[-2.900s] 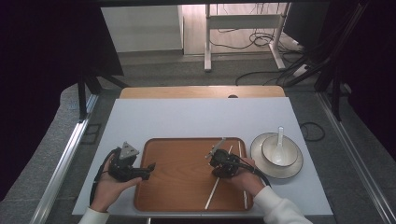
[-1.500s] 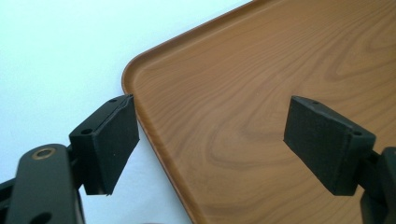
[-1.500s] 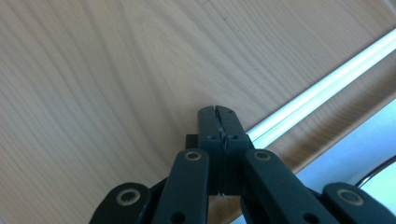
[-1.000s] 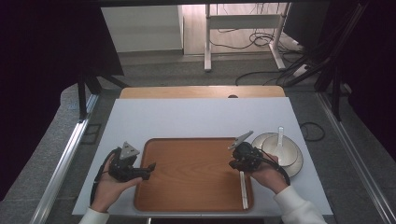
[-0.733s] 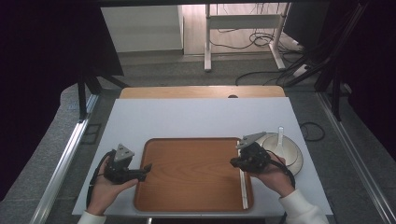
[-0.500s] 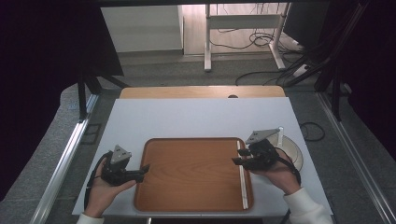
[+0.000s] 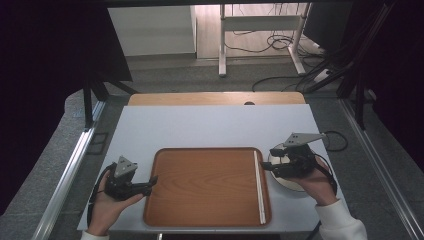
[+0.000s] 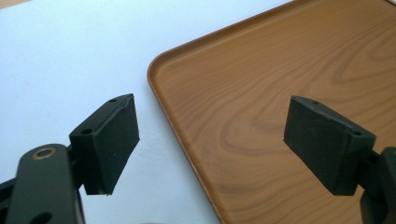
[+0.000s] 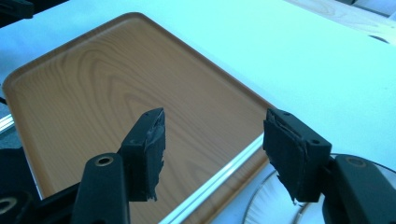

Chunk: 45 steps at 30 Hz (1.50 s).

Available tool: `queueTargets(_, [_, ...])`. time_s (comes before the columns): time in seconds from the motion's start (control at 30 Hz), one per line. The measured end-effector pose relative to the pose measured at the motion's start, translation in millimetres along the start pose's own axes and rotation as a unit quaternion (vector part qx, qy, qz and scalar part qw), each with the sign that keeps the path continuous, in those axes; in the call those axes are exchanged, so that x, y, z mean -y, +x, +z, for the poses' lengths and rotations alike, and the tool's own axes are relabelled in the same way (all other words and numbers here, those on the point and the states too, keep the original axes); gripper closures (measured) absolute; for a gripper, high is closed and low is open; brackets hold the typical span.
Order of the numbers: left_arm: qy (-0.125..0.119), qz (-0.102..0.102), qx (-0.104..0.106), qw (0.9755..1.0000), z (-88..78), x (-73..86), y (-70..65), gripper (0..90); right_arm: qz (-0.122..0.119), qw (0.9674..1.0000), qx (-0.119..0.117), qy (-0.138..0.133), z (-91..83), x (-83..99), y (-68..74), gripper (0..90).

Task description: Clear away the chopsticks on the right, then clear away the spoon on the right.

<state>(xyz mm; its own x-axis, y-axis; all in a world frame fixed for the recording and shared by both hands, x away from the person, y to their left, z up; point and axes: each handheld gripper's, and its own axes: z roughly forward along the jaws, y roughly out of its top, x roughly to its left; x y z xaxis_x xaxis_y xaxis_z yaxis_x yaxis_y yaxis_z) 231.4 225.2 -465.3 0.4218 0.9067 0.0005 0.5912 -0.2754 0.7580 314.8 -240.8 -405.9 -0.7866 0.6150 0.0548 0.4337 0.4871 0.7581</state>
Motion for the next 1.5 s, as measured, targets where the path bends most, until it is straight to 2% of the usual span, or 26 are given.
queueTargets(0.3, [0.003, 0.004, 0.004, 1.0, 3.7, -1.1, -1.9, 17.7, 0.018, 0.9996, 0.023, -0.006, -12.7, 5.4, -12.3, 38.0])
queueTargets(0.57, [-0.001, 0.003, 0.003, 1.0, 3.1, -2.6, -0.8, 17.7, 0.04, 0.9964, 0.074, -0.012, -26.1, 10.5, -33.7, 38.0])
queueTargets(0.83, [0.001, 0.004, 0.004, 1.0, 4.6, -2.9, -2.2, 17.7, 0.085, 0.9899, 0.113, -0.001, -27.6, 23.4, -73.5, 38.0])
queueTargets(1.03, [0.004, 0.002, 0.003, 1.0, 6.0, -2.5, -1.7, 17.7, 0.12, 0.983, 0.139, 0.005, -20.6, 29.7, -102.9, 36.7])
queueTargets(1.13, [0.005, 0.003, 0.003, 1.0, 6.7, -2.3, -1.8, 17.7, 0.135, 0.9804, 0.143, 0.009, -15.2, 32.1, -115.7, 36.4])
queueTargets(1.27, [0.007, 0.004, 0.003, 1.0, 7.7, -2.0, -1.8, 17.6, 0.159, 0.9777, 0.135, 0.025, -2.7, 36.5, -131.2, 37.8])
queueTargets(1.37, [0.006, 0.004, 0.003, 1.0, 7.5, -2.2, -1.7, 17.6, 0.172, 0.9757, 0.131, 0.034, 5.5, 38.3, -137.2, 42.2])
queueTargets(1.5, [0.006, 0.002, 0.003, 1.0, 7.6, -1.9, -1.4, 17.7, 0.196, 0.974, 0.109, 0.033, 12.2, 41.9, -143.9, 52.4])
